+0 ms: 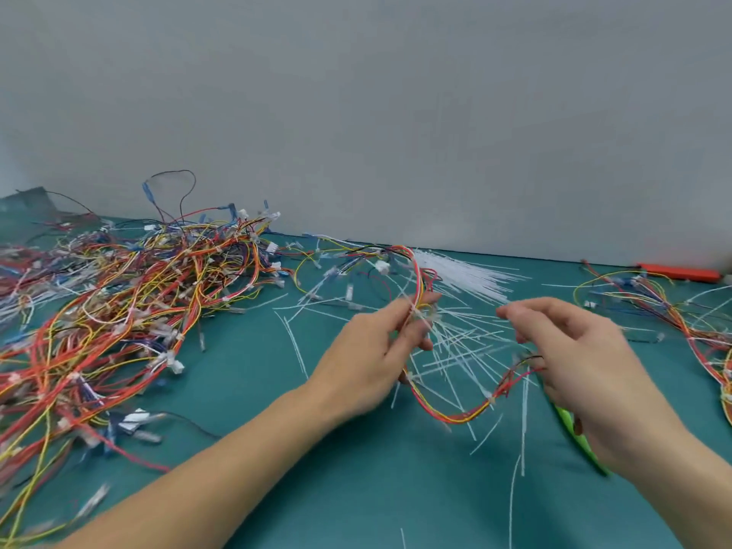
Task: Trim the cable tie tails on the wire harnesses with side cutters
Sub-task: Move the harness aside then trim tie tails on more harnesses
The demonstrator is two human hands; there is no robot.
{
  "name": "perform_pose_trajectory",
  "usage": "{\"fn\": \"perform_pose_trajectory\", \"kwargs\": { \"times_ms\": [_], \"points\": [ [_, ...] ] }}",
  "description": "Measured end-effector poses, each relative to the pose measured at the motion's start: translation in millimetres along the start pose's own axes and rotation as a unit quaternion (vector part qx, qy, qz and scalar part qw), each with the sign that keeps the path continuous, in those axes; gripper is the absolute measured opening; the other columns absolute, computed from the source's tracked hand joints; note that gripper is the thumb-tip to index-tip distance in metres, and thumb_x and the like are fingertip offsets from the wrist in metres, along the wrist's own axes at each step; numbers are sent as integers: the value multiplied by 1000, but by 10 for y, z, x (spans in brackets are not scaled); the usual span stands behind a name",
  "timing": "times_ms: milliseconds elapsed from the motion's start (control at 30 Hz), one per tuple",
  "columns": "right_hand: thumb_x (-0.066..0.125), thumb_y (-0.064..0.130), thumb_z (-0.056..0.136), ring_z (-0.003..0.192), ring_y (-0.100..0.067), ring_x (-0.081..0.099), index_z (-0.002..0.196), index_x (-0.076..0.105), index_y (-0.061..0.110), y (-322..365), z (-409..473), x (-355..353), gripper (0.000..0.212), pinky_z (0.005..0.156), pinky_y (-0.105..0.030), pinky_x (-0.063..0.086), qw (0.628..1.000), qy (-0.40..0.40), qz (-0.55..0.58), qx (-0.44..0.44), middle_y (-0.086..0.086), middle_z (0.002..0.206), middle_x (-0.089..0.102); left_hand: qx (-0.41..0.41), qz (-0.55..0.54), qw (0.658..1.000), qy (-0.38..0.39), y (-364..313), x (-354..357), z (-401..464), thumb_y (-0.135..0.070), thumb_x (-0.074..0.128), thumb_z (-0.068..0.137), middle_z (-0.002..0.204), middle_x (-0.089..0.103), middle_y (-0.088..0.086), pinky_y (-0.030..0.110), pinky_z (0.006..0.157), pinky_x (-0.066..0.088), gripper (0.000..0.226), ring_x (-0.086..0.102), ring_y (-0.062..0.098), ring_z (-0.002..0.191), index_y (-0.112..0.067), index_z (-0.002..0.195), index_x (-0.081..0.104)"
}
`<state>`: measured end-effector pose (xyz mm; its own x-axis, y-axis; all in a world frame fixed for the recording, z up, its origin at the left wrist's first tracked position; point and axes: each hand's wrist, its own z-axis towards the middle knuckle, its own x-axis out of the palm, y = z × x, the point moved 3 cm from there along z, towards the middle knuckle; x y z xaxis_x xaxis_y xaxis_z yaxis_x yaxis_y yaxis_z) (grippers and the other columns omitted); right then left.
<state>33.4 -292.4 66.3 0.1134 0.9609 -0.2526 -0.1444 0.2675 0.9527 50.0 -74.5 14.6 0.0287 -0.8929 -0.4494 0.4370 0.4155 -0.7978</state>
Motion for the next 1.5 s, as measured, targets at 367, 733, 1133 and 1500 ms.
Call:
{"fn": "perform_pose_trajectory", "kwargs": {
  "times_ms": [367, 733, 1133, 1500],
  "points": [
    [74, 55, 84, 42, -8, 22, 92, 74, 5, 169, 231, 476, 50, 36, -18, 19, 987, 123, 87, 54, 3, 64, 54, 169, 284, 940, 80, -207, -71, -51, -30, 46, 107, 123, 70, -9, 43, 78, 55, 49, 67, 28, 102, -47, 152, 35],
    [82, 28, 71, 48, -5, 27, 115, 72, 3, -114, 126, 293, 51, 35, -14, 22, 950, 196, 242, 37, -18, 101, 61, 67, 120, 989, 60, -32, -92, -27, -30, 75, 93, 131, 68, -18, 33, 108, 45, 31, 56, 0, 127, -34, 125, 74],
    [85, 28, 59, 46, 2, 43, 82, 77, 30, -270, 165, 130, 24, 34, -13, 23, 958, 115, 260, 30, 2, 87, 70, -47, -320, 945, -36, -118, -373, 121, -14, 65, 83, 128, 71, -1, 39, 77, 56, 45, 68, 30, 118, -19, 128, 61],
    [69, 9, 78, 42, -1, 28, 91, 73, 18, -406, 283, 49, 17, 31, -13, 19, 935, 87, 334, 77, -2, 82, 63, -141, -271, 947, -103, 8, -485, 148, 9, 61, 91, 149, 56, 4, 41, 98, 58, 61, 54, 9, 134, -17, 146, 55]
  ]
}}
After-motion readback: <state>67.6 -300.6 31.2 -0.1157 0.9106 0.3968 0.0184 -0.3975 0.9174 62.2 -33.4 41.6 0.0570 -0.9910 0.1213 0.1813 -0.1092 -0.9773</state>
